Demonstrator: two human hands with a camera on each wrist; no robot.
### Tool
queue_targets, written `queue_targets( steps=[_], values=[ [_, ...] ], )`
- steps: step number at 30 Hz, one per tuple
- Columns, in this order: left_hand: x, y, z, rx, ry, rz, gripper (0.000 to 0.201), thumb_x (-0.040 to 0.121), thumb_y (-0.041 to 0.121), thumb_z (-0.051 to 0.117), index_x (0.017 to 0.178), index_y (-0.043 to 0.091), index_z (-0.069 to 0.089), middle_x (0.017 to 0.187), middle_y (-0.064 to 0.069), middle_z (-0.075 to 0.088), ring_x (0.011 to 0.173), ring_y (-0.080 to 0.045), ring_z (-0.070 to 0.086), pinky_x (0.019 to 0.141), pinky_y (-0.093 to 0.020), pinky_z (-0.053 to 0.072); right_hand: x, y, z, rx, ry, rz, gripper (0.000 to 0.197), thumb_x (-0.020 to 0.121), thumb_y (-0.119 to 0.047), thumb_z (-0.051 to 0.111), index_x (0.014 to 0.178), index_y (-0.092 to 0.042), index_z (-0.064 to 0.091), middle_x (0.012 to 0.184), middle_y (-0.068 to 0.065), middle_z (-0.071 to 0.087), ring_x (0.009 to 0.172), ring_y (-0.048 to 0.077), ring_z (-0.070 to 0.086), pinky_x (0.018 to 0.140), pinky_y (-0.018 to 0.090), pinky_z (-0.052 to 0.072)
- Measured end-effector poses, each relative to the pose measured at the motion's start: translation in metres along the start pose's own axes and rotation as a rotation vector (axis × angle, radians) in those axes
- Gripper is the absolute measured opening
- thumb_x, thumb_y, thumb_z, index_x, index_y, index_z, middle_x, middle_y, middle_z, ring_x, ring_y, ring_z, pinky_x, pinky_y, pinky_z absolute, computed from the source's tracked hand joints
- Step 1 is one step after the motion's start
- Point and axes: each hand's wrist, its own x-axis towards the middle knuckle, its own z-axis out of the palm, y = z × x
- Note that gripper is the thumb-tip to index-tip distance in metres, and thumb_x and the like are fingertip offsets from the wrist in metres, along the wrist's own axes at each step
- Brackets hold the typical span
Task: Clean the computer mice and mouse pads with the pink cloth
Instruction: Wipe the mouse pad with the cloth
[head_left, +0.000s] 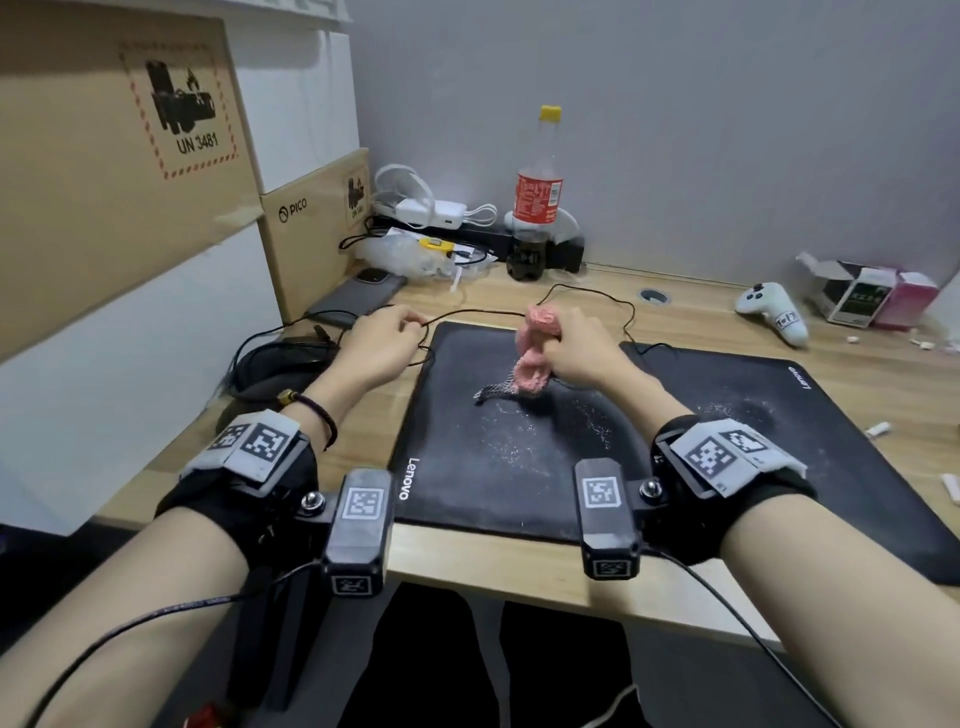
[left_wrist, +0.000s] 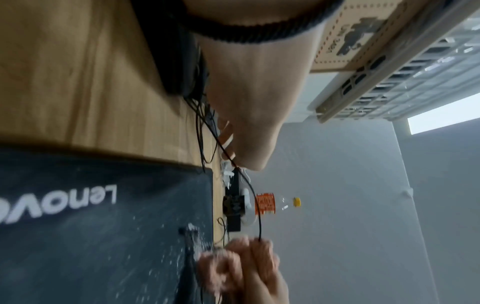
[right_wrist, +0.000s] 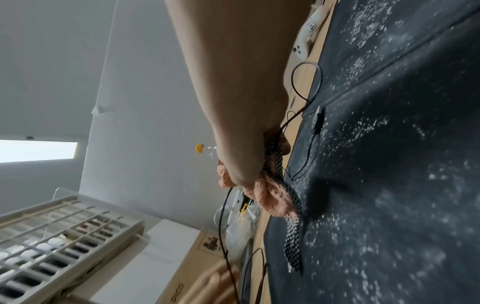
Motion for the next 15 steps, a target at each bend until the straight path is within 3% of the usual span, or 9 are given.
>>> queue_targets(
  steps=[3, 6, 8, 10, 15],
  values=[
    [-0.006, 0.029, 0.012, -0.03, -0.017, 0.128, 0.032, 0.101, 0.025, 0.036, 0.101, 0.007, 0.062, 0.105, -0.011, 0.065, 0.095, -0.024, 0.055, 0.077, -0.031, 0.035, 0.001, -0.016, 0.009, -0.031, -0.064, -0.072, 0.017, 0.079, -0.004, 0.065, 0.085, -0.02, 0.069, 0.089, -0.001, 0.072, 0.088, 0.016, 0.065, 0.079, 0.028, 0.052],
    [-0.006, 0.048, 0.02, -0.016, 0.013, 0.224, 0.044, 0.102, 0.032, 0.037, 0.069, 0.012, 0.057, 0.084, -0.011, 0.063, 0.081, -0.026, 0.052, 0.068, -0.036, 0.031, 0.0, -0.032, 0.012, -0.111, -0.09, -0.147, 0.018, 0.078, -0.005, 0.061, 0.084, -0.021, 0.066, 0.09, 0.003, 0.072, 0.087, 0.024, 0.063, 0.078, 0.03, 0.049],
    [-0.003, 0.051, 0.021, 0.025, 0.066, 0.226, 0.054, 0.1, 0.034, 0.04, 0.05, 0.015, 0.042, 0.061, -0.008, 0.052, 0.067, -0.025, 0.046, 0.061, -0.035, 0.023, -0.001, -0.037, 0.012, -0.102, -0.083, -0.161, 0.019, 0.079, -0.005, 0.055, 0.083, -0.021, 0.063, 0.086, 0.002, 0.07, 0.084, 0.025, 0.062, 0.074, 0.03, 0.048],
    [0.002, 0.047, 0.018, 0.004, 0.161, 0.168, 0.061, 0.1, 0.036, 0.04, 0.044, 0.012, 0.034, 0.048, -0.006, 0.042, 0.06, -0.027, 0.043, 0.058, -0.035, 0.023, -0.003, -0.037, 0.009, -0.083, -0.064, -0.148, 0.019, 0.08, -0.005, 0.055, 0.087, -0.019, 0.066, 0.085, -0.001, 0.068, 0.084, 0.022, 0.062, 0.075, 0.029, 0.048],
    [0.029, 0.01, 0.001, -0.25, 0.354, -0.179, 0.041, 0.091, 0.031, 0.038, 0.054, 0.015, 0.045, 0.061, -0.006, 0.048, 0.068, -0.026, 0.048, 0.06, -0.036, 0.033, -0.009, -0.016, -0.011, -0.021, -0.017, -0.08, 0.022, 0.08, -0.002, 0.058, 0.09, -0.019, 0.067, 0.095, 0.0, 0.072, 0.089, 0.017, 0.062, 0.077, 0.026, 0.047]
  ],
)
